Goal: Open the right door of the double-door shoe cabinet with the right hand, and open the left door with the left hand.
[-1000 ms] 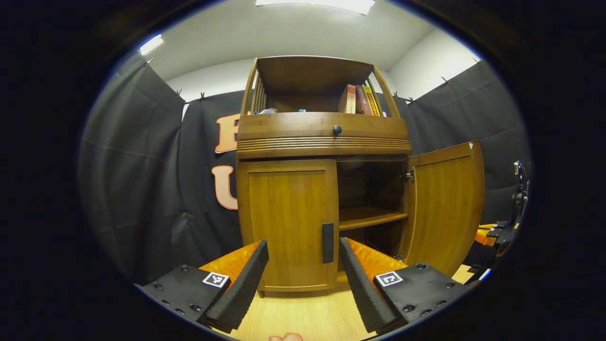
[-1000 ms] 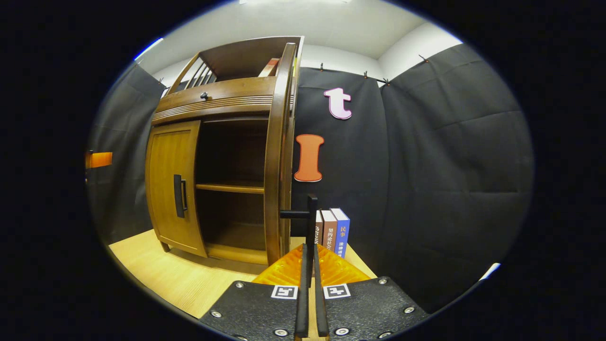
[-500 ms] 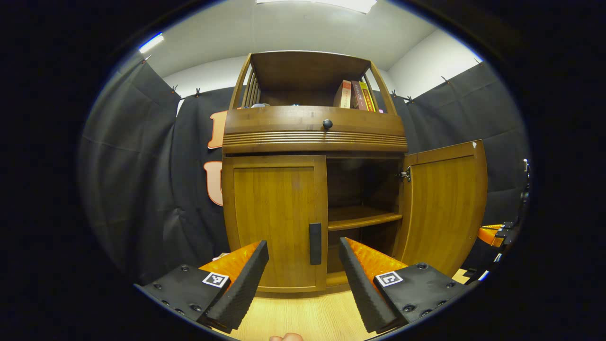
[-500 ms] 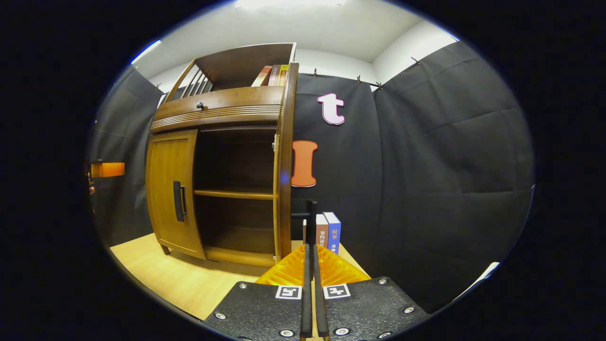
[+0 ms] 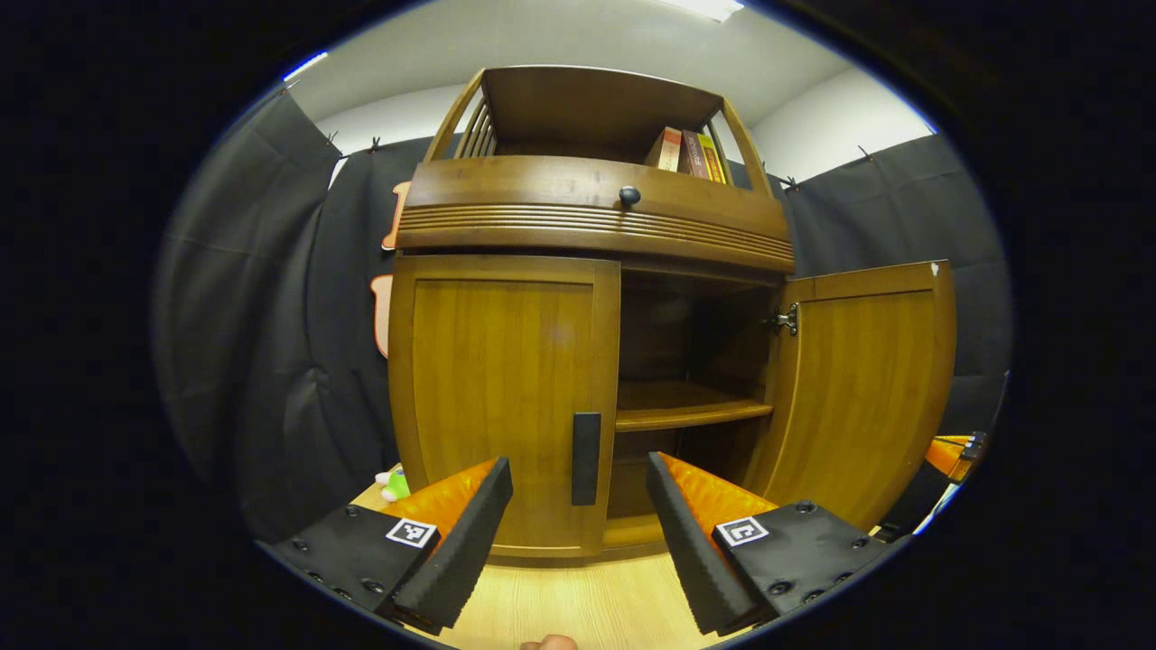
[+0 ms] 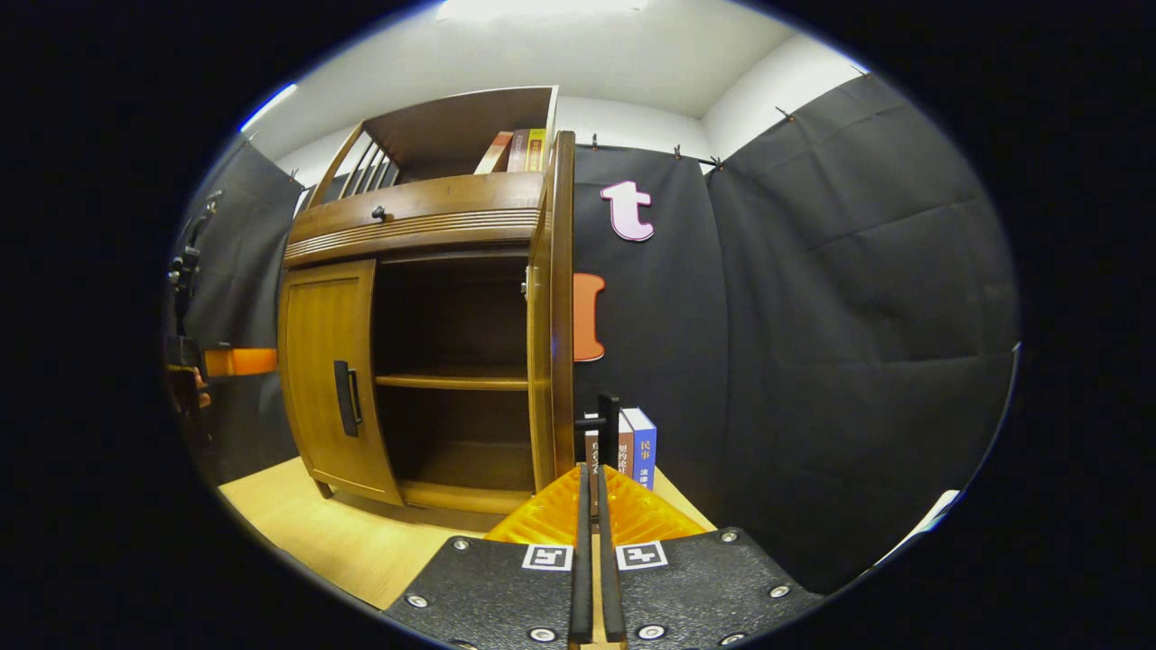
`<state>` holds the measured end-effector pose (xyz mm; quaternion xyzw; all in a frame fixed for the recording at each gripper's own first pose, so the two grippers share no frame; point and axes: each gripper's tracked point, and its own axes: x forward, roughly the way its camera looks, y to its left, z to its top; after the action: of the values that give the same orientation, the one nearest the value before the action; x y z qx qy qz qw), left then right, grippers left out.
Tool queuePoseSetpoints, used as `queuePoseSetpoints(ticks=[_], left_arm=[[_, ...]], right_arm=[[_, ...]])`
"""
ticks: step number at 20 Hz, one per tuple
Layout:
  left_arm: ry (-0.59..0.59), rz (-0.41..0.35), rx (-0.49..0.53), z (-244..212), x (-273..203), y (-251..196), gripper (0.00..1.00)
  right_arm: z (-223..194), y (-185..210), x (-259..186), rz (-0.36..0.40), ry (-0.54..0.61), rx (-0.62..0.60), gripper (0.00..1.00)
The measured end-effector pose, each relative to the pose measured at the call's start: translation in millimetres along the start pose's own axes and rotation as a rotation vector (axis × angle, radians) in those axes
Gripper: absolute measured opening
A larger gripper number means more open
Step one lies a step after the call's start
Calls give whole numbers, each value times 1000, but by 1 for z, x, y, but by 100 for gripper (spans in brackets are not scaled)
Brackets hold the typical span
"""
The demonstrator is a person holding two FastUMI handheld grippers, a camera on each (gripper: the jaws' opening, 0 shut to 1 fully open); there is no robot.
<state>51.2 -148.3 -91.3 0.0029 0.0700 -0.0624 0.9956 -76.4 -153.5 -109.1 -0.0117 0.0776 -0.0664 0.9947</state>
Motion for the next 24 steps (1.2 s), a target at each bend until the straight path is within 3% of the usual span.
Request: queuePoseSetpoints(ticks=[2,5,6,7,9,10,11,13,14,15,16,17,18,19,20,21,22,23,24], left_arm=[[11,14,22,-8,19,2,95],[34,17,7,-22,48,2,97],[45,7,-8,-26,57,0,96],[51,-4,-21,-29,68,-2,96],[57,-15,-34,-34,86,-3,96],[58,-15,-31,-36,95,-3,96],[61,-14,-29,-38,103,-4,96],[80,-21,-29,-44,118,-4,96],[92,-24,-28,-47,125,-4,96],[99,-24,-25,-48,130,-5,94],[93,-18,-17,-48,135,-5,94],[87,-11,-6,-49,140,-3,93],[86,-11,1,-51,144,-1,93],[90,-12,4,-53,148,2,92],[95,-14,-1,-57,150,3,92],[96,-13,-8,-59,154,3,92],[97,-12,-14,-60,156,4,92],[96,-13,-20,-61,159,5,88],[95,-16,-26,-63,160,4,85]], right_arm=[[5,5,-4,9,-3,8,0],[11,14,-6,26,-7,21,4],[12,15,-6,29,-8,23,16],[15,16,-7,31,-10,26,4],[19,19,-5,28,-15,34,4],[20,21,-4,31,-16,36,16],[21,23,-4,27,-17,35,6],[26,25,-2,19,-22,25,6],[28,28,-3,18,-27,20,0],[31,30,-3,19,-34,17,13],[33,33,-5,24,-38,16,13],[35,36,-6,29,-41,17,4],[36,40,-7,34,-44,16,17],[38,43,-6,40,-46,12,9],[38,47,-6,47,-46,6,19],[38,51,-4,52,-47,-2,10],[39,53,-3,56,-48,-8,21],[39,56,-3,60,-48,-11,19],[39,60,-3,69,-49,-8,43]])
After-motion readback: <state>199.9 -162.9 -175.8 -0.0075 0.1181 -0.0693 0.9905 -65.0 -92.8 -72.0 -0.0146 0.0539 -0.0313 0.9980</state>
